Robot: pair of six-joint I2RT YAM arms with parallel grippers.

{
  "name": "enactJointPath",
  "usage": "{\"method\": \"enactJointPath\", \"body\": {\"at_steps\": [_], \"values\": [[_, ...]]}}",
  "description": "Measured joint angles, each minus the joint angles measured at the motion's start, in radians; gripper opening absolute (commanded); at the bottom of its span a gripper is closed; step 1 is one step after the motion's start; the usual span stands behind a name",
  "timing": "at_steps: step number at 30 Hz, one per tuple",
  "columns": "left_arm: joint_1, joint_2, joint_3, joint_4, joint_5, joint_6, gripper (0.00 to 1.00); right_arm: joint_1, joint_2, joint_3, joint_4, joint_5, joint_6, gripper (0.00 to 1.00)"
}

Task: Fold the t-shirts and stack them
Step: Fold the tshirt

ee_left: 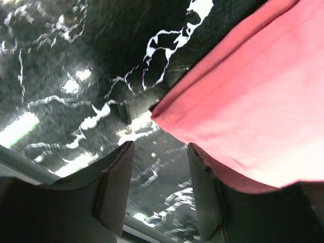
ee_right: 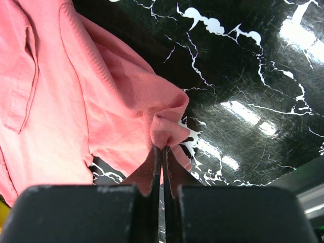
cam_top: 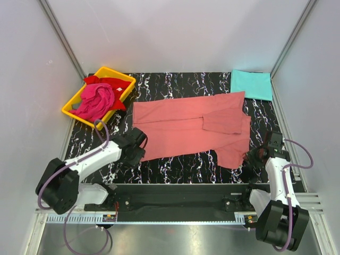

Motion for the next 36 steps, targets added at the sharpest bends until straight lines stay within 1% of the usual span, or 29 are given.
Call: {"method": "enactJointPath", "body": {"at_steps": [3, 7, 13, 24, 28, 30, 32, 34, 35, 36], "values": [[-0.003, -0.041, -0.029, 0.002, -0.009, -0.074, 0.49, 0.000, 0.000, -0.001, 0.000, -0.004, 0.000, 0.00], [-0.003, -0.016, -0.055, 0.002, -0.009, -0.130, 0.49, 0.000, -0.001, -0.001, 0.000, -0.010, 0.000, 0.00], [-0.003, 0.087, 0.004, 0.002, -0.011, -0.150, 0.50, 0.000, -0.003, -0.001, 0.001, -0.018, 0.000, 0.00], [-0.010, 0.063, 0.008, -0.016, -0.053, -0.212, 0.50, 0.000, -0.003, -0.002, 0.003, -0.022, -0.001, 0.00], [-0.010, 0.105, 0.016, -0.018, -0.051, -0.214, 0.48, 0.000, -0.002, -0.002, 0.005, -0.021, -0.001, 0.00], [-0.010, 0.126, 0.033, -0.008, -0.051, -0.212, 0.43, 0.000, -0.003, -0.002, 0.005, -0.021, -0.001, 0.00], [-0.010, 0.140, 0.043, -0.002, -0.050, -0.214, 0.23, 0.000, -0.005, -0.002, 0.005, -0.021, -0.001, 0.00], [-0.010, 0.145, 0.043, 0.006, -0.049, -0.212, 0.07, 0.000, -0.005, -0.002, 0.005, -0.022, -0.001, 0.00], [-0.010, 0.145, 0.043, 0.010, -0.048, -0.211, 0.00, 0.000, -0.005, -0.001, 0.003, -0.021, -0.001, 0.00], [-0.010, 0.143, 0.043, 0.012, -0.048, -0.207, 0.00, 0.000, -0.005, -0.001, -0.002, -0.021, -0.001, 0.00]]}}
